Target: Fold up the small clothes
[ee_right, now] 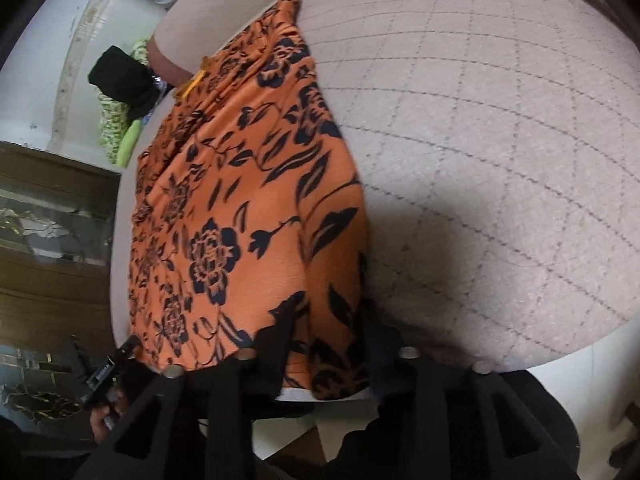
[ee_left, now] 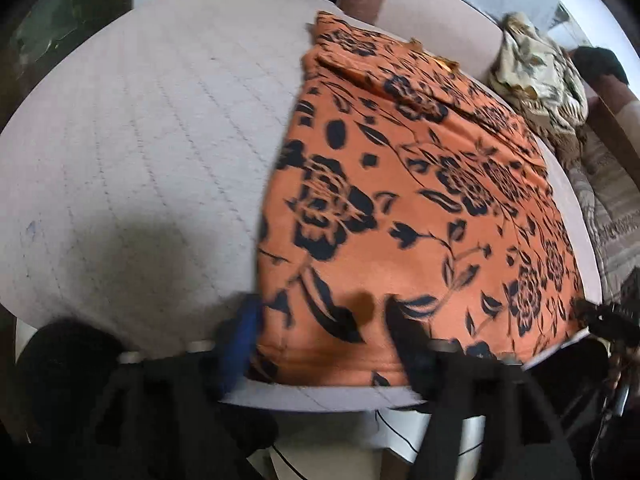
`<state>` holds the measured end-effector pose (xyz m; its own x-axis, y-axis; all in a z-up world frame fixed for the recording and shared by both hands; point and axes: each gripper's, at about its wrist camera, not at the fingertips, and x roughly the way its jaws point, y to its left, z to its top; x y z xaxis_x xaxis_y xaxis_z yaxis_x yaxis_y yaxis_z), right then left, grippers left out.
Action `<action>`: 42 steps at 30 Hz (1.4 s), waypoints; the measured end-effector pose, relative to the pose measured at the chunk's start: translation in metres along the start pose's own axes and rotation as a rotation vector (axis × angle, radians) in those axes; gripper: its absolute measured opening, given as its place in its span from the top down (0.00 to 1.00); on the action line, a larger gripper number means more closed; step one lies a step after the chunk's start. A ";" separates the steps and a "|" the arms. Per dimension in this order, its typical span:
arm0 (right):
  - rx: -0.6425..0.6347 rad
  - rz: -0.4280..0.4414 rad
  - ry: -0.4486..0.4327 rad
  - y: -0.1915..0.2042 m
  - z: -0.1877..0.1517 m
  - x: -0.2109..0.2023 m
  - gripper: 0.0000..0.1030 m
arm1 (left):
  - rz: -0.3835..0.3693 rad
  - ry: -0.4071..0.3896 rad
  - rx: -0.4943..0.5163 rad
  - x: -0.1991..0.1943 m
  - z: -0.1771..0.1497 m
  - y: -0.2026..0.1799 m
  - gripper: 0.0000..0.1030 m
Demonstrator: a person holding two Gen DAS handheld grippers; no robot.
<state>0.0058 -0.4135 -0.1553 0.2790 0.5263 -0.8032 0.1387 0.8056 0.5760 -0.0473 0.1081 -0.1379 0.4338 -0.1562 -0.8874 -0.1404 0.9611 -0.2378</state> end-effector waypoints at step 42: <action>0.090 0.449 -0.360 0.074 0.252 -0.036 0.89 | -0.146 -0.330 -0.005 -0.012 0.282 -0.031 0.93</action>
<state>0.2454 -0.4408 -0.0456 0.6325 0.6725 -0.3843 0.0084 0.4901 0.8716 0.2030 0.1444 -0.0087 0.7133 -0.2090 -0.6689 -0.0602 0.9327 -0.3556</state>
